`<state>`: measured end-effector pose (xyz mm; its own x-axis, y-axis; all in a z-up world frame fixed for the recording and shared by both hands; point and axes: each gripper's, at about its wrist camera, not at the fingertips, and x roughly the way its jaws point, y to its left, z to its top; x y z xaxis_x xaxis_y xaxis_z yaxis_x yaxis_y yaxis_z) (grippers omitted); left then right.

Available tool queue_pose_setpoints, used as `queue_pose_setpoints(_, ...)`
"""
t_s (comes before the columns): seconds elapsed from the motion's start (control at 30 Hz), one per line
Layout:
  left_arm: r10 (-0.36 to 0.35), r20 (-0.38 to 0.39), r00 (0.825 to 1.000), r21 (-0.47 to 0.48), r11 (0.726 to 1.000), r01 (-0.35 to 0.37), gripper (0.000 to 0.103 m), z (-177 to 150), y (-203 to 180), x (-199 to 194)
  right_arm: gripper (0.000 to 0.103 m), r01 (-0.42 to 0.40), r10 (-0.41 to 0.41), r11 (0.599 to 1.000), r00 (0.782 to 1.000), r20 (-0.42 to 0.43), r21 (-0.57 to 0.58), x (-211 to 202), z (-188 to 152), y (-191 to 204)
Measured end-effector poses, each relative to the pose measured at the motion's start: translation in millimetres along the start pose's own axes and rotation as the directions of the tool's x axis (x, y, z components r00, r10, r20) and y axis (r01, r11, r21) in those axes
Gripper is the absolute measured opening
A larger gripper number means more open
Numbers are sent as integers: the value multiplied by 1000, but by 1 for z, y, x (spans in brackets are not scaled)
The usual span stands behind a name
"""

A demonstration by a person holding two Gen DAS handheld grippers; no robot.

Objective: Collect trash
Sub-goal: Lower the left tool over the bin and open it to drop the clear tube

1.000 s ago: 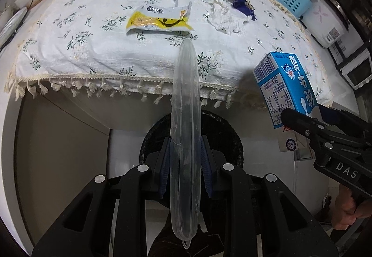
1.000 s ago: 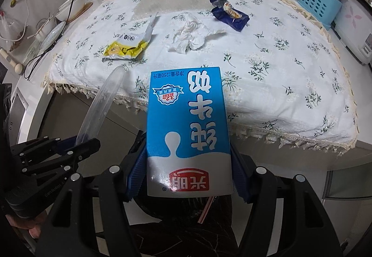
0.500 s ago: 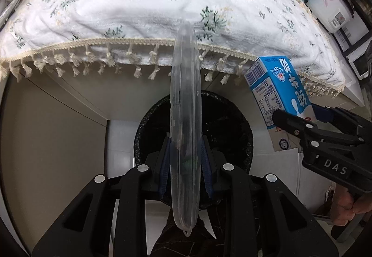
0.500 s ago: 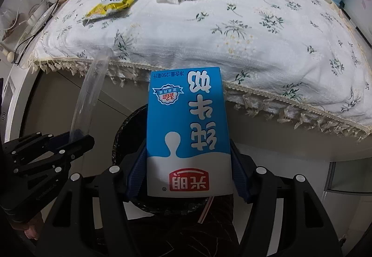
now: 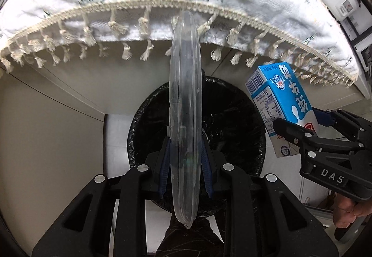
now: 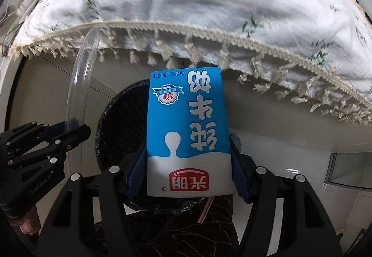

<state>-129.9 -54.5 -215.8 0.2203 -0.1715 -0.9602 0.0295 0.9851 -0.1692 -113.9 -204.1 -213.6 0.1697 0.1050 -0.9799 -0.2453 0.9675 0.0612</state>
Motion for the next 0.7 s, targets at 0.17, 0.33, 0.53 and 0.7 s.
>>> queue_pose_setpoints(0.17, 7, -35, 999, 20, 1000, -6, 24, -2, -6, 19, 61, 20, -19, 1000, 1000, -25, 16, 5, -6, -8)
queue_pose_setpoints(0.33, 14, -60, 998, 64, 998, -10, 24, -2, -19, 37, 61, 26, -25, 999, 999, -28, 43, 4, -16, -20)
queue_pose_setpoints(0.53, 15, -71, 997, 112, 994, -7, 24, -3, -34, 55, 61, 38, -36, 997, 999, -27, 71, 1, -23, -31)
queue_pose_setpoints(0.7, 0, -71, 997, 140, 990, 10, 24, -2, -47, 59, 61, 46, -45, 996, 999, -13, 76, -6, -27, -34)
